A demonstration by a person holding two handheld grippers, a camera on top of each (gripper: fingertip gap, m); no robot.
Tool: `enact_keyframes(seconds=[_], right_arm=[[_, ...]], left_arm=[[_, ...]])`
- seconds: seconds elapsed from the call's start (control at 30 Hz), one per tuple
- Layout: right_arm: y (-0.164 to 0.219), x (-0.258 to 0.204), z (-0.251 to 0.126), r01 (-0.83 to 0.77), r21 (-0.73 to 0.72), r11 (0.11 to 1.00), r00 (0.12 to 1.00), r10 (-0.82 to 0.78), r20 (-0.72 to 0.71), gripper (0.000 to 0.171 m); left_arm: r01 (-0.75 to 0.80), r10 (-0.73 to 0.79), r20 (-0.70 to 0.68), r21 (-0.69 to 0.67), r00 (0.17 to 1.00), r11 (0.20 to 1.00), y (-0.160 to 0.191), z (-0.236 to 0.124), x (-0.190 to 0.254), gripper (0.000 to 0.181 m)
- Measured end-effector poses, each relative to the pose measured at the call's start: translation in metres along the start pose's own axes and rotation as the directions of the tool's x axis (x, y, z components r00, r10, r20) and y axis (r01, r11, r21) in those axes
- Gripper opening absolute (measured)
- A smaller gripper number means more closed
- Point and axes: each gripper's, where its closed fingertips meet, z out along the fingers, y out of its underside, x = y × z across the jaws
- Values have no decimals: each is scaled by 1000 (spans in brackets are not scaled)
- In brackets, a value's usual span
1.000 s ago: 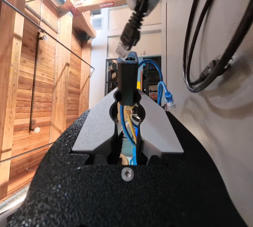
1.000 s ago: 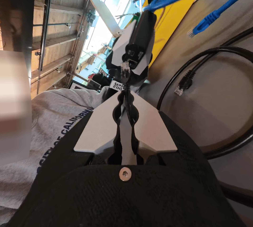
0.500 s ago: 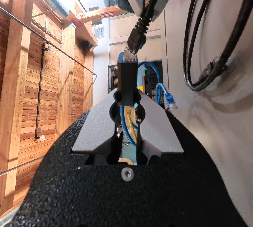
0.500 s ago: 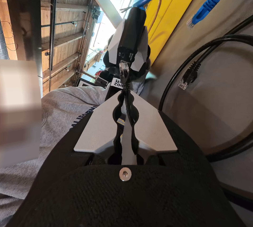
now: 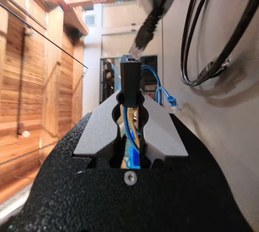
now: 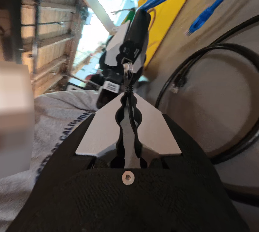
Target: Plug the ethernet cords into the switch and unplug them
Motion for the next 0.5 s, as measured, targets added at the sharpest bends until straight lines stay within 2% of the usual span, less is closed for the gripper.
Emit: enact_keyframes(seconds=[0.07,0.13,0.17,0.2,0.27,0.33,0.37,0.4,0.43,0.47,0.5], right_arm=[[-4,14,-3,110,-4,994,984,-109,-142,3],[-13,18,-4,274,-21,961,927,-270,-262,3],[-20,19,-5,400,-44,915,853,-390,-347,3],[-28,22,-9,525,-95,846,738,-508,-443,3],[-49,24,-21,719,-244,650,398,-674,-623,3],[-65,15,-33,791,-455,409,-4,-740,-672,3],[-75,8,-41,767,-579,276,-231,-723,-651,3],[-82,-2,-46,698,-701,145,-445,-679,-584,3],[-88,-12,-48,600,-799,26,-620,-616,-486,3],[-91,-19,-47,486,-872,-66,-743,-556,-372,3],[-91,-20,-44,366,-921,-137,-819,-516,-249,3]], left_arm=[[83,-87,-60,-74,994,994,13,5,9,21],[197,-223,-142,-174,964,965,25,10,22,21],[269,-307,-171,-213,936,939,29,11,27,22],[343,-397,-210,-252,893,905,30,11,32,22],[482,-556,-252,-300,792,823,29,11,34,22],[601,-689,-299,-340,660,723,23,8,36,22],[645,-729,-316,-340,607,684,20,6,35,22],[675,-758,-332,-346,561,651,17,5,35,22],[702,-783,-347,-354,516,619,14,4,35,22],[727,-805,-370,-360,465,585,10,3,36,22],[749,-822,-395,-368,409,550,6,1,37,22]])
